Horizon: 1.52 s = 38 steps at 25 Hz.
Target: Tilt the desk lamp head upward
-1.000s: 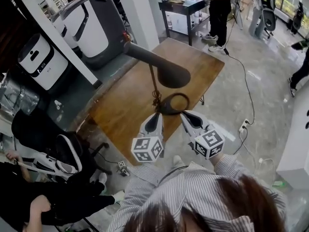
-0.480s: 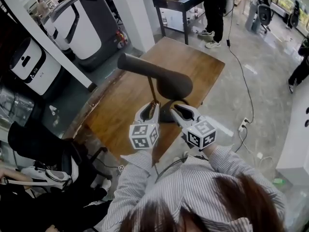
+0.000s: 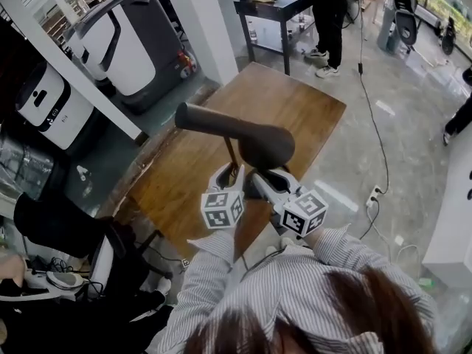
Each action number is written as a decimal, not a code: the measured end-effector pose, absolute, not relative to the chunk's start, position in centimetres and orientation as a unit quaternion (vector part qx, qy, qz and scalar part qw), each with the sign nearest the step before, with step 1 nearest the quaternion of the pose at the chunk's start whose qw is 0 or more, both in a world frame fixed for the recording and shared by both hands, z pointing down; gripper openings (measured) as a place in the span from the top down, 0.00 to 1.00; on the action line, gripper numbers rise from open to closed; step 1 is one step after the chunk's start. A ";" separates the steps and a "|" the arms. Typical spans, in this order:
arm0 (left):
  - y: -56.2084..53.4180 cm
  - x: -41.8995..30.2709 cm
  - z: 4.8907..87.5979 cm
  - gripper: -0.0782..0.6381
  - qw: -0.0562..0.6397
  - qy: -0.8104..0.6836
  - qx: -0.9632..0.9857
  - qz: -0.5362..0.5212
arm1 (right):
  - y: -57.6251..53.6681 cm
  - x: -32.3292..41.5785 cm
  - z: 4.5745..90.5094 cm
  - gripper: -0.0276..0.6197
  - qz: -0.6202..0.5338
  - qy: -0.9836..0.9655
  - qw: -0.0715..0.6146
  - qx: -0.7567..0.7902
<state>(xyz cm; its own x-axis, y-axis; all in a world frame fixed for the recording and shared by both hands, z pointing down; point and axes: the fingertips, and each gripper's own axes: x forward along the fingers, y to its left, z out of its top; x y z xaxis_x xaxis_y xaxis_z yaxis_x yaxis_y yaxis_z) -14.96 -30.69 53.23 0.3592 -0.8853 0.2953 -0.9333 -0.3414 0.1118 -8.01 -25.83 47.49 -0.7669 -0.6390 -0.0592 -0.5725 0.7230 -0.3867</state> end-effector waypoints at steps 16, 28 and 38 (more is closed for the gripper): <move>-31.1 -14.3 53.2 0.75 0.126 -0.560 0.813 0.094 | -26.5 -7.5 47.0 0.86 -0.207 0.915 0.129 -0.320; -31.0 -14.2 53.5 0.76 0.112 -0.563 0.813 0.096 | -26.8 -7.2 47.2 0.88 -0.226 0.909 0.160 -0.313; -31.3 -14.4 53.3 0.76 0.110 -0.565 0.812 0.098 | -27.7 -5.5 46.1 0.88 -0.210 0.909 0.155 -0.325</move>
